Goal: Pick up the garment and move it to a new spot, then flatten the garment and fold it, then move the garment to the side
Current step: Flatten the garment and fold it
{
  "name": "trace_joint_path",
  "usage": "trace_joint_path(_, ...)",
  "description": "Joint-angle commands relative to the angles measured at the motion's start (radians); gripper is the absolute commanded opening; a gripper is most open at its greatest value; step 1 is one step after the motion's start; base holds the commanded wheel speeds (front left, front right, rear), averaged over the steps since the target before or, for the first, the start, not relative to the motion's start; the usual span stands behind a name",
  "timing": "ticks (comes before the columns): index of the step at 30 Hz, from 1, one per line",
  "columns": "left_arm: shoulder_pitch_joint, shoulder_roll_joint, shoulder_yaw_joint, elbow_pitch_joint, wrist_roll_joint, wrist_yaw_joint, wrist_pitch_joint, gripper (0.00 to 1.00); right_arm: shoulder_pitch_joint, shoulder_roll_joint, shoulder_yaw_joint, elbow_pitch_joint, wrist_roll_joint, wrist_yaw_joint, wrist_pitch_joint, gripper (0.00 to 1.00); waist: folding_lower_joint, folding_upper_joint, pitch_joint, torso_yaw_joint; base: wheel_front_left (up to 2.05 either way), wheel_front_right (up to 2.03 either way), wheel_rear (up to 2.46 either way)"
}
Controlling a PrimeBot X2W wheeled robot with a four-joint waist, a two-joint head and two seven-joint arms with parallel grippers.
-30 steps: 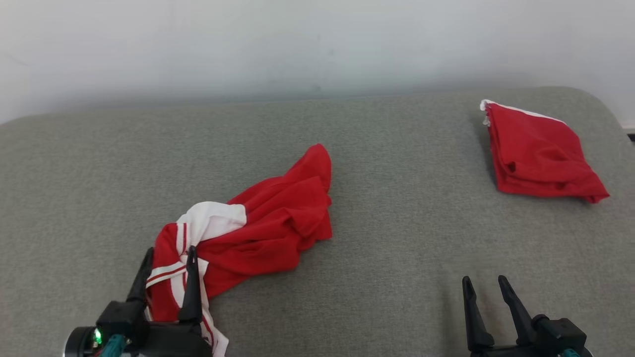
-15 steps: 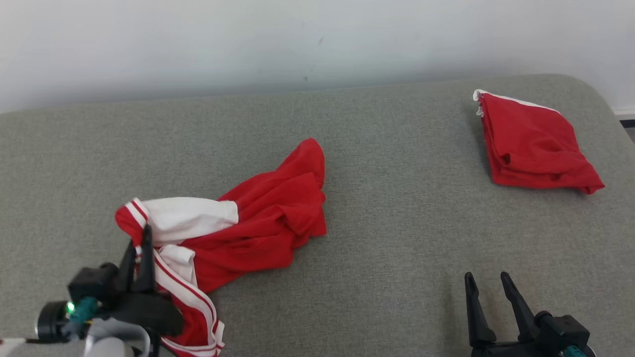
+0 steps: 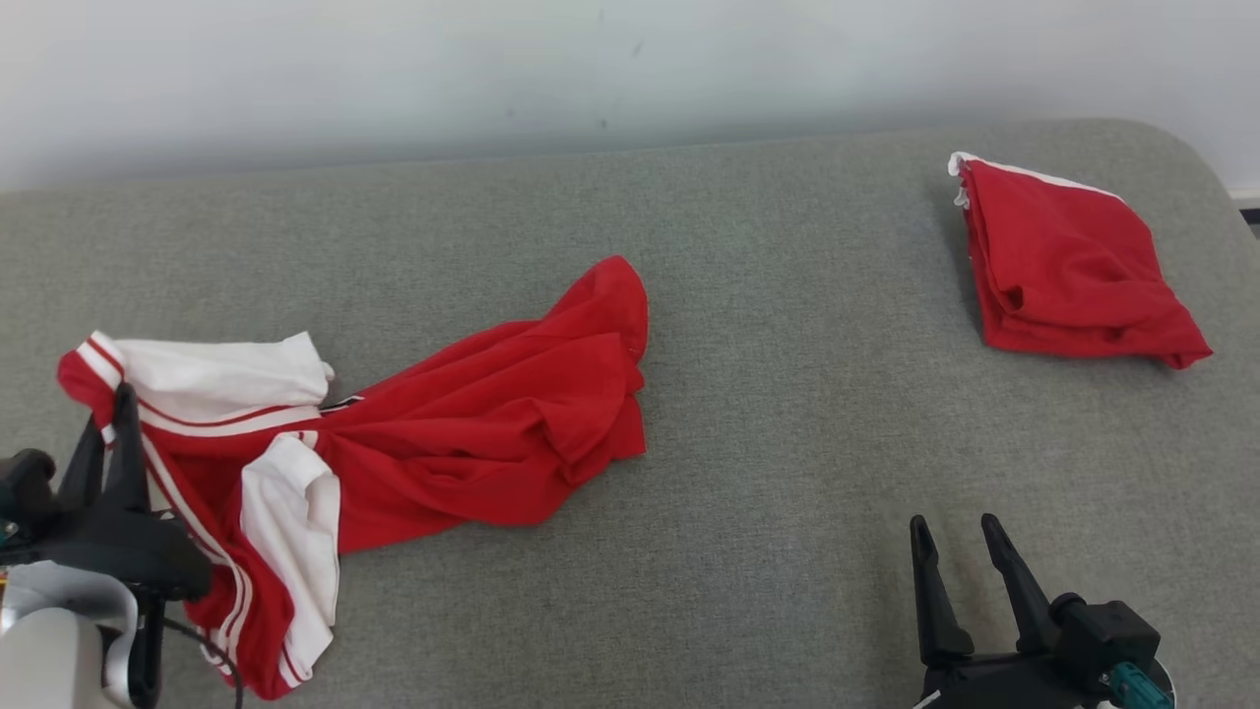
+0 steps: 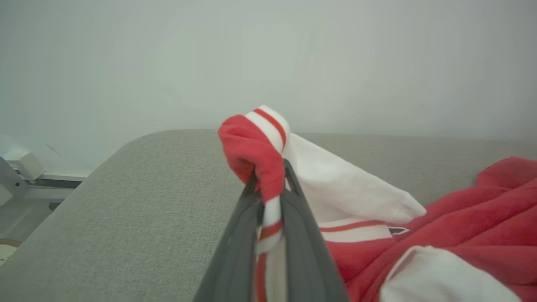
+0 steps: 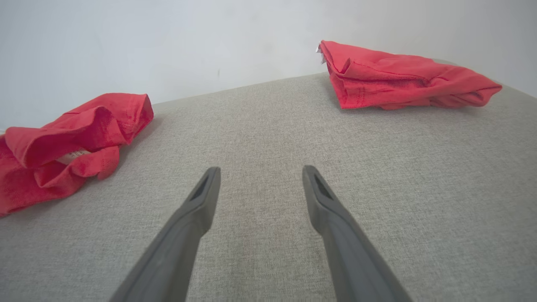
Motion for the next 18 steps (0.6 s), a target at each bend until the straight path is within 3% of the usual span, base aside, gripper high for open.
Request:
trace_joint_path(1, -0.02, 0.01, 0.001, 0.031, -0.016, -0.004, -0.007, 0.0, -0.01, 0.0, 0.002, 0.006, 0.002, -0.002, -0.001, 1.0, -0.0001, -0.0001, 0.014, -0.013, 0.0, 0.0, 0.0)
trace_joint_path(4, -0.041, 0.028, -0.007, 0.109, -0.025, -0.009, -0.024, 0.0, -0.018, 0.0, 0.004, 0.007, 0.0, -0.002, -0.001, 1.0, -0.0001, -0.0001, 0.02, -0.02, 0.0, 0.0, 0.0)
trace_joint_path(5, -0.048, 0.032, -0.009, 0.128, -0.022, -0.009, -0.034, 0.15, -0.016, 0.0, 0.003, 0.007, -0.001, -0.002, -0.001, 1.0, -0.0001, -0.0001, 0.02, -0.021, 0.0, 0.0, 0.0)
trace_joint_path(6, -0.054, 0.035, -0.011, 0.145, -0.016, -0.01, -0.042, 0.97, -0.014, 0.0, 0.001, 0.008, -0.001, -0.002, -0.001, 1.0, -0.0001, -0.0001, 0.019, -0.02, 0.0, 0.0, 0.0)
trace_joint_path(11, -0.061, 0.015, 0.0, 0.164, -0.009, -0.002, -0.067, 1.0, 0.006, 0.001, -0.013, 0.009, -0.009, -0.002, -0.001, 1.0, -0.0001, -0.0001, -0.001, 0.005, 0.0, 0.0, 0.0)
trace_joint_path(18, 0.02, -0.018, 0.032, -0.012, 0.017, 0.02, -0.068, 1.0, 0.024, 0.0, -0.011, 0.009, -0.005, -0.002, -0.001, 1.0, -0.0001, -0.0001, -0.035, 0.05, 0.0, 0.0, 0.0)
